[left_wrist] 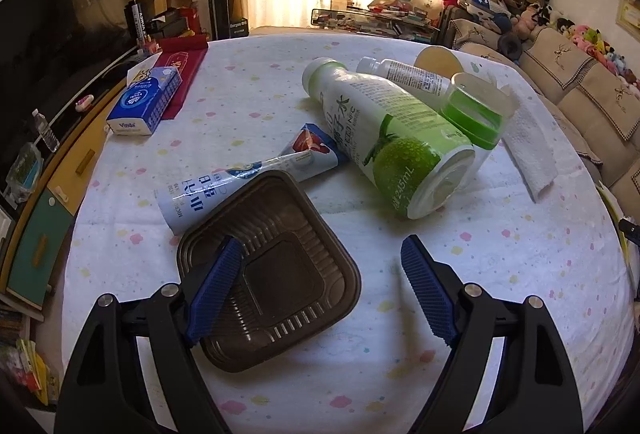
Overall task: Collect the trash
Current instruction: 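Grasp the brown plastic tray with the left tool and lift it, then carry the brown tray over the bin and open the left tool, then move the right tool to the white tissue and grasp it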
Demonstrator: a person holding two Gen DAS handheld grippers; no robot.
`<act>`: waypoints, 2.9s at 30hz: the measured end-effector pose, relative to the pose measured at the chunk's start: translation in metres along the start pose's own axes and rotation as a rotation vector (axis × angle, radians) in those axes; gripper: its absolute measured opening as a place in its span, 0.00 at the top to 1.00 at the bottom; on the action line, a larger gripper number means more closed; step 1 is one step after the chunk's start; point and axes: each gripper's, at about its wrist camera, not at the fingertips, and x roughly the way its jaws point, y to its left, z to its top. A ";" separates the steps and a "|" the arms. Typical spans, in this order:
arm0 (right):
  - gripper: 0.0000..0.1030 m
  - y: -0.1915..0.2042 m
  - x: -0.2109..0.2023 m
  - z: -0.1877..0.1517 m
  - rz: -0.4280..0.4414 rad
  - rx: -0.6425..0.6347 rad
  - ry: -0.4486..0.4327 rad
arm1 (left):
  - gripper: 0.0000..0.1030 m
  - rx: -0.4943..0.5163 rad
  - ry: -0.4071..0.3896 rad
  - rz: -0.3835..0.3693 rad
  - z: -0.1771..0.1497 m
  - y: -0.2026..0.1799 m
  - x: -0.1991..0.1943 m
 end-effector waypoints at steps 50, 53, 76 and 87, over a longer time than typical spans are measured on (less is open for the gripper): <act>0.49 -0.134 -0.079 -0.023 -0.034 0.124 -0.125 | 0.80 0.551 -0.089 -0.544 0.010 -0.396 -0.074; 0.48 -0.145 -0.079 -0.027 -0.036 0.142 -0.120 | 0.80 0.564 -0.045 -0.574 0.009 -0.427 -0.056; 0.45 -0.144 -0.052 -0.029 -0.018 0.153 -0.059 | 0.40 0.518 -0.066 -0.543 0.015 -0.420 -0.041; 0.44 -0.065 -0.044 -0.013 0.027 -0.008 -0.039 | 0.27 0.320 -0.196 -0.416 0.019 -0.254 -0.084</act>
